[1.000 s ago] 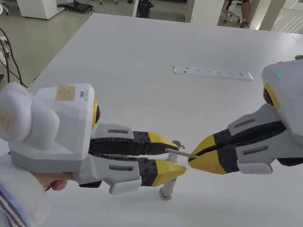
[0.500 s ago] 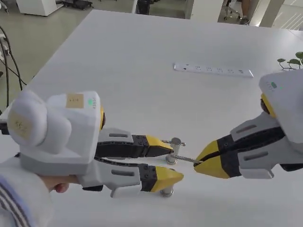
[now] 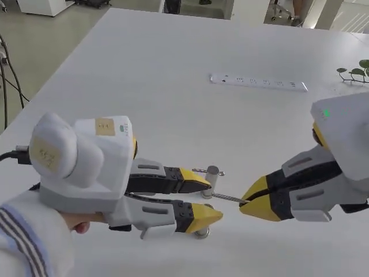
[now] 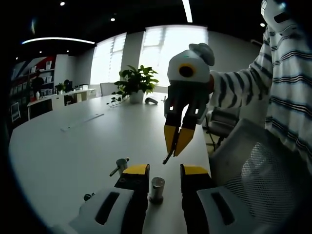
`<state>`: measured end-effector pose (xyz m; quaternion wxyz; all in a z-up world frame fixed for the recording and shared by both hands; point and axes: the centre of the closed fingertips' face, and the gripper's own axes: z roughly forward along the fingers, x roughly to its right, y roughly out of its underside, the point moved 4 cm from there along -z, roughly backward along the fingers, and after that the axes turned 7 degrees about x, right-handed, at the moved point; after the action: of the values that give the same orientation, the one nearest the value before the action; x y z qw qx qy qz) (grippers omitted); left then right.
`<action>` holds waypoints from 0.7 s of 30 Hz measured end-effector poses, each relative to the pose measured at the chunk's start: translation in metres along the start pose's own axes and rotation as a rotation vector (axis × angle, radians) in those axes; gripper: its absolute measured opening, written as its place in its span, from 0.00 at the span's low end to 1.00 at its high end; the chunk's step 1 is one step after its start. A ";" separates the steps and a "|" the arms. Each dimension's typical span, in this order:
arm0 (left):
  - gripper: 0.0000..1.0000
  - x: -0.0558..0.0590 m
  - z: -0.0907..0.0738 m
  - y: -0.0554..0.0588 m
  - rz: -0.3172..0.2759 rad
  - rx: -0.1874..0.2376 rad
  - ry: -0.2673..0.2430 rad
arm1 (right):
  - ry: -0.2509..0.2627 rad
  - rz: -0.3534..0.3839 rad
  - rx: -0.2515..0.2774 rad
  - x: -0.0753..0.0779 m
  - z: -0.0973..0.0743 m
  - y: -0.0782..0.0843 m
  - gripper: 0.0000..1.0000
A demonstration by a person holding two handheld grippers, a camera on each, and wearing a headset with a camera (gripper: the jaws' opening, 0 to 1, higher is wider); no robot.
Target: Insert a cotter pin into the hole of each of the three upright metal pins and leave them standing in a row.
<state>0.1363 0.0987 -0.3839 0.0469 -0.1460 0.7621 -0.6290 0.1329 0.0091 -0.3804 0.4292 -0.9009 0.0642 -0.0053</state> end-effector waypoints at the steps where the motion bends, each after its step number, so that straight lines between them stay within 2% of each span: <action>1: 0.22 0.000 0.000 0.001 0.000 -0.006 0.001 | 0.003 0.003 -0.001 0.001 0.000 0.001 0.00; 6: 0.22 0.000 0.001 0.008 -0.002 -0.025 0.009 | 0.022 0.018 -0.008 0.004 0.001 0.007 0.00; 10: 0.21 -0.004 0.002 0.016 -0.005 -0.050 0.010 | 0.039 0.019 -0.042 0.005 0.002 0.015 0.00; 15: 0.20 -0.006 0.004 0.020 0.006 -0.076 0.009 | 0.051 0.037 -0.045 0.003 0.005 0.020 0.00; 21: 0.19 -0.009 0.006 0.023 0.015 -0.094 0.007 | 0.069 0.038 -0.073 0.004 0.011 0.027 0.00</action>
<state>0.1426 0.0999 -0.4085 0.0419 -0.1400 0.7922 -0.5926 0.1344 0.0001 -0.4089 0.3934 -0.9139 0.0964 -0.0260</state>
